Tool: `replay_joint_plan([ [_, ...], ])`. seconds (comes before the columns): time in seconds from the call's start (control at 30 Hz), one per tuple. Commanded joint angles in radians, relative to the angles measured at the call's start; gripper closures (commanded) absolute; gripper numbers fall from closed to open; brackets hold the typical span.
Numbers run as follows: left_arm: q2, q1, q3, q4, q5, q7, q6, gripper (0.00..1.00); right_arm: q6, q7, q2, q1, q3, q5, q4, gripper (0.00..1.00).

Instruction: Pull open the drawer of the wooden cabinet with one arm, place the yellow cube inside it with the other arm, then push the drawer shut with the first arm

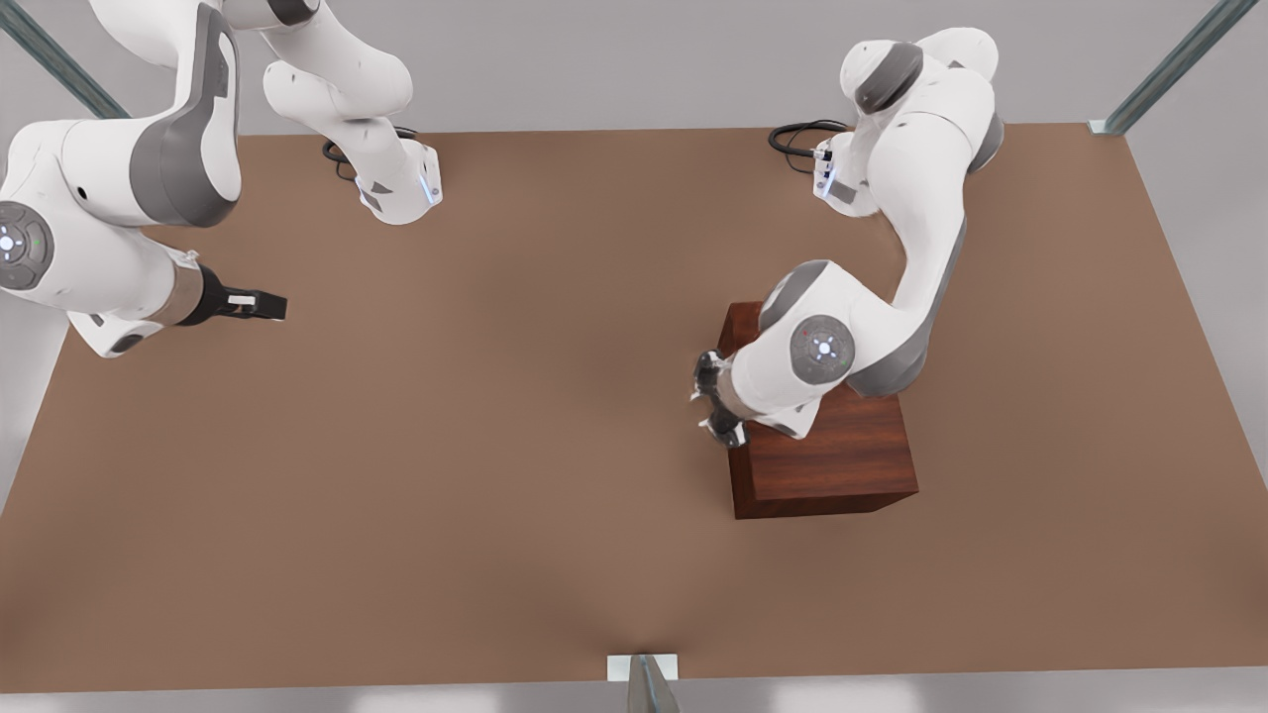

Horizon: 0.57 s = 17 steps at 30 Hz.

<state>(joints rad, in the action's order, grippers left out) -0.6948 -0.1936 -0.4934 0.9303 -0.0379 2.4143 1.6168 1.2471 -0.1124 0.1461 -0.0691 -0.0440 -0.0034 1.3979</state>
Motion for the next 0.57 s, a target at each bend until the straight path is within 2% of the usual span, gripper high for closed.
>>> replay_joint_plan([
  [0.0, 0.081, 0.062, -0.01, -0.038, -0.036, -1.375, -0.463, 0.0, 0.002, -0.019, -0.002, 0.0, 0.0, -0.004, -0.005, 0.0],
  [0.03, 0.101, 0.089, -0.011, -0.038, -0.126, -1.794, -0.506, 0.0, 0.002, -0.021, -0.003, 0.002, 0.0, -0.009, -0.004, 0.0],
  [0.13, 0.138, 0.115, -0.005, -0.048, -0.309, -2.529, -0.629, 0.0, -0.003, -0.024, -0.008, 0.008, 0.0, -0.006, 0.004, 0.0],
  [0.17, 0.257, 0.117, 0.062, 0.06, -0.298, -2.608, -0.563, 0.0, -0.006, -0.023, -0.008, 0.014, 0.0, -0.006, 0.004, 0.0],
  [0.2, 0.446, 0.126, 0.162, 0.315, -0.174, -2.605, -0.362, 0.0, -0.008, -0.023, -0.008, 0.015, 0.0, -0.004, 0.006, 0.0],
  [0.23, 0.517, 0.12, 0.229, 0.381, -0.063, -2.604, -0.255, 0.0, -0.009, -0.023, -0.01, 0.015, 0.0, -0.004, 0.006, 0.0],
  [0.27, 0.489, 0.098, 0.254, 0.371, -0.056, -2.601, -0.313, 0.0, -0.009, -0.021, -0.008, 0.017, 0.0, -0.004, 0.006, 0.0],
  [0.53, 0.491, 0.098, 0.233, 0.369, -0.06, -2.601, -0.328, 0.0, -0.011, -0.013, -0.01, 0.018, -0.002, -0.004, 0.004, 0.0],
])
